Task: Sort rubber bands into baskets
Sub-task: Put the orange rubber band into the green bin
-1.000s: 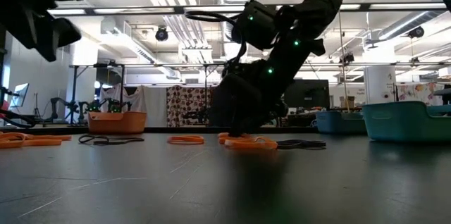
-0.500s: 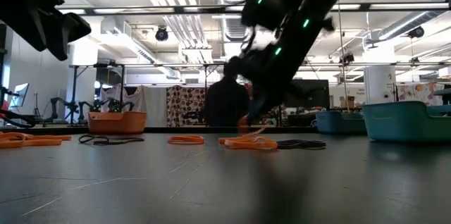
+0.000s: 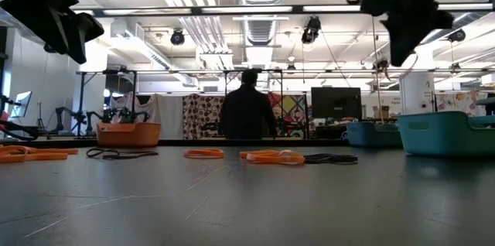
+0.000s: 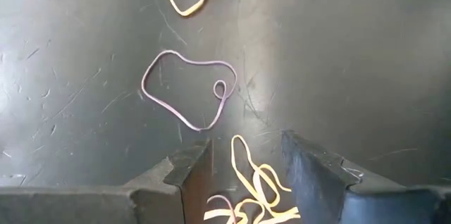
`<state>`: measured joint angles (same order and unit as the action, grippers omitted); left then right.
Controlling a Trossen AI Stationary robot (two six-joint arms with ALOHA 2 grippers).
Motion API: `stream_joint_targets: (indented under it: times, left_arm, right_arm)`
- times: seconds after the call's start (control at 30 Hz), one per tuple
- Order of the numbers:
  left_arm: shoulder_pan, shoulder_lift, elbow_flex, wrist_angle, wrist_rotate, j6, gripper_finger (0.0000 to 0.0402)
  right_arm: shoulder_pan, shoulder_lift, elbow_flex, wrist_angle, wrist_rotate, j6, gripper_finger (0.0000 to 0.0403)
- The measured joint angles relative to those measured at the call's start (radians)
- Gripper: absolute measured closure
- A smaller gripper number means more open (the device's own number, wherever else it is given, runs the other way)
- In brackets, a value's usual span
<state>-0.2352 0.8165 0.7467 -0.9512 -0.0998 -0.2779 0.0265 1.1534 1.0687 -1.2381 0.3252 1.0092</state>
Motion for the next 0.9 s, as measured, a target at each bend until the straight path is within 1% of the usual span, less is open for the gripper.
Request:
stream_joint_targets:
  times: [0.13, 0.3, 0.4, 0.53, 0.67, 0.77, 0.9]
  left_arm:
    - [0.000, 0.001, 0.001, 0.002, 0.000, 0.000, 0.0248]
    - [0.001, 0.001, 0.001, 0.027, -0.029, 0.000, 0.0248]
    - [0.001, 0.001, 0.001, 0.033, -0.033, 0.000, 0.0248]
    - [0.002, 0.002, 0.001, 0.035, -0.049, 0.000, 0.0248]
    - [0.007, 0.002, 0.001, 0.039, -0.051, -0.001, 0.0248]
    - [0.008, 0.002, 0.001, 0.039, -0.052, 0.000, 0.0248]
    - [0.009, 0.002, 0.001, 0.041, -0.071, -0.001, 0.0248]
  right_arm:
    - [0.000, -0.006, -0.057, 0.012, -0.082, 0.041, 0.0394]
    - [0.000, 0.014, -0.185, 0.023, -0.228, 0.088, 0.0394]
    - [0.000, 0.015, -0.259, 0.073, -0.290, 0.103, 0.0394]
    - [0.000, 0.014, -0.348, 0.214, -0.307, 0.110, 0.0394]
    - [0.000, 0.014, -0.407, 0.315, -0.308, 0.139, 0.0394]
    - [0.000, 0.015, -0.444, 0.362, -0.324, 0.153, 0.0394]
    - [0.000, 0.015, -0.470, 0.368, -0.326, 0.171, 0.0394]
